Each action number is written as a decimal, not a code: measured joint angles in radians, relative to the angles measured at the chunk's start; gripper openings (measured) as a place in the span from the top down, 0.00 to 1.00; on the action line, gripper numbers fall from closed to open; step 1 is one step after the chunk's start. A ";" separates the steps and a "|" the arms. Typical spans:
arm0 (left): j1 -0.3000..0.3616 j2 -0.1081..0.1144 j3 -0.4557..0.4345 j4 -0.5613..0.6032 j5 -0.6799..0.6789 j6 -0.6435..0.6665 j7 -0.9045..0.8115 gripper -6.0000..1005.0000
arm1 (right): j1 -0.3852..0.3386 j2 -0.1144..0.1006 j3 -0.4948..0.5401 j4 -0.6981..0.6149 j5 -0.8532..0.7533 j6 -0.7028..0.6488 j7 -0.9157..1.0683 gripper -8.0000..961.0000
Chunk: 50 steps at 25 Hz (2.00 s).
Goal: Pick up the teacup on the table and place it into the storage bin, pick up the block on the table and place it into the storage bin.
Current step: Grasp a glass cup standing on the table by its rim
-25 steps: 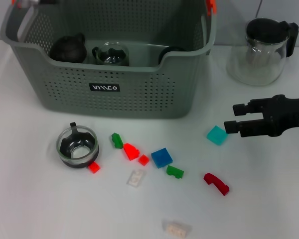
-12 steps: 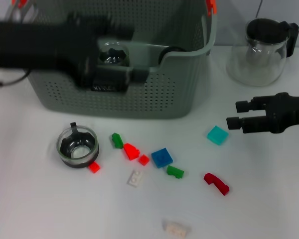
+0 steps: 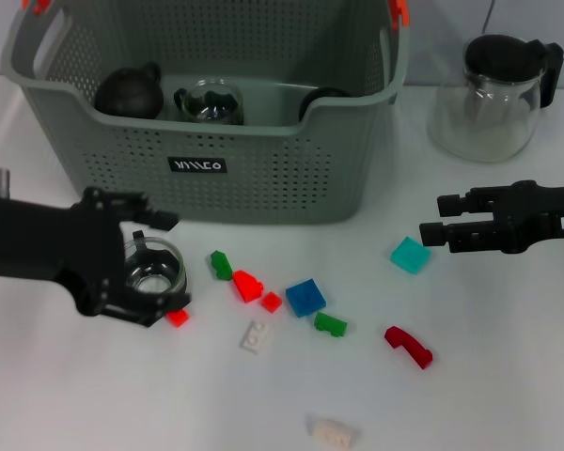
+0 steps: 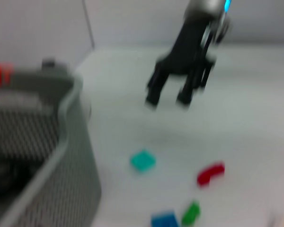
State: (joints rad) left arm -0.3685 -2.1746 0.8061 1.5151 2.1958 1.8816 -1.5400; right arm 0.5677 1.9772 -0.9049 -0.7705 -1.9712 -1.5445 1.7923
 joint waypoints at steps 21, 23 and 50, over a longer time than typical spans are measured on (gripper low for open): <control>-0.048 -0.004 0.350 -0.067 0.468 -0.306 -0.050 0.13 | -0.016 0.005 0.024 0.031 0.000 0.020 0.005 0.22; -0.049 -0.004 0.368 -0.078 0.476 -0.320 -0.058 0.13 | -0.017 0.005 0.024 0.032 0.000 0.020 0.004 0.22; -0.136 0.001 0.556 -0.217 0.598 -0.347 -0.290 0.13 | -0.016 -0.001 0.027 0.033 -0.011 0.028 -0.010 0.22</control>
State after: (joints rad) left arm -0.5048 -2.1736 1.3618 1.2985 2.7939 1.5343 -1.8296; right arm 0.5522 1.9759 -0.8775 -0.7378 -1.9820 -1.5168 1.7822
